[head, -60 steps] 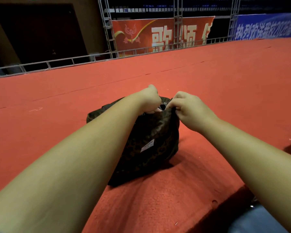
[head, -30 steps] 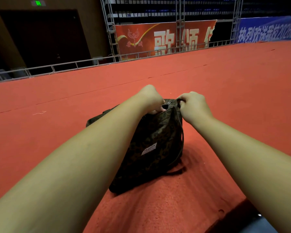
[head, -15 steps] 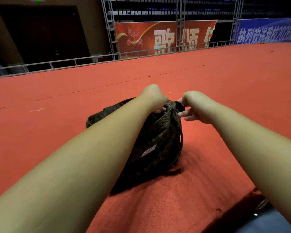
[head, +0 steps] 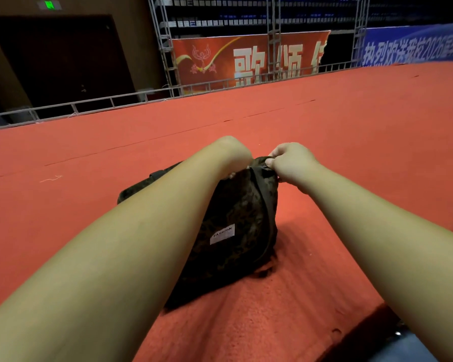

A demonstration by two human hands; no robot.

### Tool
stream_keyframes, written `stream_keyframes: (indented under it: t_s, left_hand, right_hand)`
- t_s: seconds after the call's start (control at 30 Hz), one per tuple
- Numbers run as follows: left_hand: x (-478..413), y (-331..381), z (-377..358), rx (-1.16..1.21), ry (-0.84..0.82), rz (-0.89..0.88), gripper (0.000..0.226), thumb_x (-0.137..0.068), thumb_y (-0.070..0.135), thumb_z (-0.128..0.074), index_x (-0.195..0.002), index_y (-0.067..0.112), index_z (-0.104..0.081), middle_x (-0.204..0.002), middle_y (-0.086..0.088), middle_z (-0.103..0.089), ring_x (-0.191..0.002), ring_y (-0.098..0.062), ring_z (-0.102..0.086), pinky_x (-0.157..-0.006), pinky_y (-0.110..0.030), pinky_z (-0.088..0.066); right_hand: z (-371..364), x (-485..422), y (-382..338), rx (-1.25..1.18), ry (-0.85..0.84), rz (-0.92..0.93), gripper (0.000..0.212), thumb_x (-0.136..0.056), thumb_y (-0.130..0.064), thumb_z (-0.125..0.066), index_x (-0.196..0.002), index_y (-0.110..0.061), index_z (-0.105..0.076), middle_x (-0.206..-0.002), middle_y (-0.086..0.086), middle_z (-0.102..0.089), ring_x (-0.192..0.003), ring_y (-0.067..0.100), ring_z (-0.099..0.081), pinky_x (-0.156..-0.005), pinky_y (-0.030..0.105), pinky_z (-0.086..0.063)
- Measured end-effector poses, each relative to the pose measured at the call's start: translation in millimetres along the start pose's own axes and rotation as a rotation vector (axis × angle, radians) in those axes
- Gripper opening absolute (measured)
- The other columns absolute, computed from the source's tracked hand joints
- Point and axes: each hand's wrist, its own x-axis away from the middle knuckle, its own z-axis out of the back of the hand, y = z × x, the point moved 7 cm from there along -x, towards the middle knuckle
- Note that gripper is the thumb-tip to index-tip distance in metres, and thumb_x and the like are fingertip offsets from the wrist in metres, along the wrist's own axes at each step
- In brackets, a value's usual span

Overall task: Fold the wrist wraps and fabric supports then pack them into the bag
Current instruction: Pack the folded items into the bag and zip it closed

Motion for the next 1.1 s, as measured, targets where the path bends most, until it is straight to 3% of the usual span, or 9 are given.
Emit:
stream_keyframes:
  t_s: [0.1,0.17,0.3,0.37,0.5,0.6,0.73,0.97,1.1]
  left_hand:
    - [17,-19,5,0.415,-0.041,0.347,0.031,-0.112,0.015,-0.042,-0.125,0.005,-0.069,-0.115,-0.014,-0.070,-0.087,-0.030,-0.053,-0.067,-0.031,-0.041]
    - [22,-26,8,0.238,-0.093,0.348,0.026,-0.110,0.011,-0.044,-0.110,0.005,-0.069,-0.093,-0.011,-0.066,-0.082,-0.030,-0.055,-0.077,-0.031,-0.042]
    - [30,-54,15,0.273,-0.041,0.396,0.026,-0.108,0.012,-0.051,-0.103,-0.001,-0.074,-0.104,-0.016,-0.073,-0.074,-0.027,-0.065,-0.069,-0.030,-0.049]
    - [27,-59,11,0.330,-0.053,0.343,0.029,-0.107,0.015,-0.055,-0.088,0.003,-0.072,-0.083,-0.011,-0.074,-0.055,-0.022,-0.067,-0.062,-0.033,-0.055]
    - [24,-75,10,0.484,0.064,0.413,0.017,-0.097,0.016,-0.069,-0.081,0.014,-0.064,-0.039,0.005,-0.058,-0.064,-0.022,-0.059,-0.061,-0.028,-0.051]
    - [21,-78,2,0.629,0.043,0.409,0.012,-0.092,0.009,-0.074,-0.081,0.007,-0.071,-0.058,-0.008,-0.068,-0.060,-0.025,-0.063,-0.072,-0.032,-0.057]
    - [23,-79,3,0.839,0.097,0.406,0.018,-0.090,0.003,-0.075,-0.105,-0.006,-0.077,-0.094,-0.025,-0.079,-0.076,-0.029,-0.073,-0.089,-0.049,-0.065]
    - [46,-93,4,0.956,0.189,0.345,0.013,-0.087,0.001,-0.075,-0.098,0.003,-0.080,-0.096,-0.017,-0.080,-0.093,-0.026,-0.079,-0.090,-0.044,-0.066]
    - [68,-121,19,0.594,0.369,0.387,0.017,-0.091,0.008,-0.065,-0.097,0.013,-0.080,-0.101,-0.008,-0.079,-0.099,-0.028,-0.071,-0.088,-0.034,-0.058]
  right_hand:
    - [1,3,1,0.137,0.083,0.033,0.008,-0.100,-0.015,-0.061,-0.100,-0.020,-0.067,-0.111,0.008,-0.073,-0.105,0.031,-0.066,-0.080,0.031,-0.046]
    - [7,2,13,0.165,0.135,-0.015,0.013,-0.098,-0.012,-0.056,-0.101,-0.021,-0.065,-0.116,0.009,-0.071,-0.106,0.031,-0.064,-0.078,0.028,-0.041]
    - [7,0,29,0.212,0.076,-0.046,0.021,-0.099,-0.011,-0.052,-0.110,-0.020,-0.067,-0.122,0.011,-0.071,-0.102,0.030,-0.058,-0.078,0.029,-0.039]
    - [4,2,19,0.210,0.076,-0.013,0.032,-0.095,-0.011,-0.052,-0.120,-0.020,-0.070,-0.128,0.012,-0.066,-0.111,0.033,-0.061,-0.084,0.031,-0.045]
    - [2,19,-9,0.348,0.152,0.044,0.044,-0.090,-0.029,-0.057,-0.133,-0.038,-0.063,-0.139,0.002,-0.045,-0.124,0.039,-0.051,-0.107,0.044,-0.044]
    - [2,36,-36,0.424,0.236,0.179,0.024,-0.093,-0.036,-0.059,-0.113,-0.037,-0.071,-0.127,-0.004,-0.052,-0.122,0.035,-0.045,-0.104,0.044,-0.036]
    - [-25,43,-63,0.124,-0.010,0.287,0.014,-0.087,-0.048,-0.070,-0.092,-0.036,-0.075,-0.102,-0.014,-0.073,-0.110,0.016,-0.065,-0.095,0.036,-0.051]
    - [-55,44,-84,0.354,-0.039,0.345,0.015,-0.092,-0.043,-0.064,-0.085,-0.030,-0.070,-0.096,-0.003,-0.075,-0.103,0.028,-0.068,-0.094,0.042,-0.056]
    - [-54,41,-79,0.357,0.011,0.268,0.018,-0.091,-0.034,-0.062,-0.089,-0.020,-0.074,-0.097,0.003,-0.074,-0.101,0.031,-0.065,-0.088,0.040,-0.058]
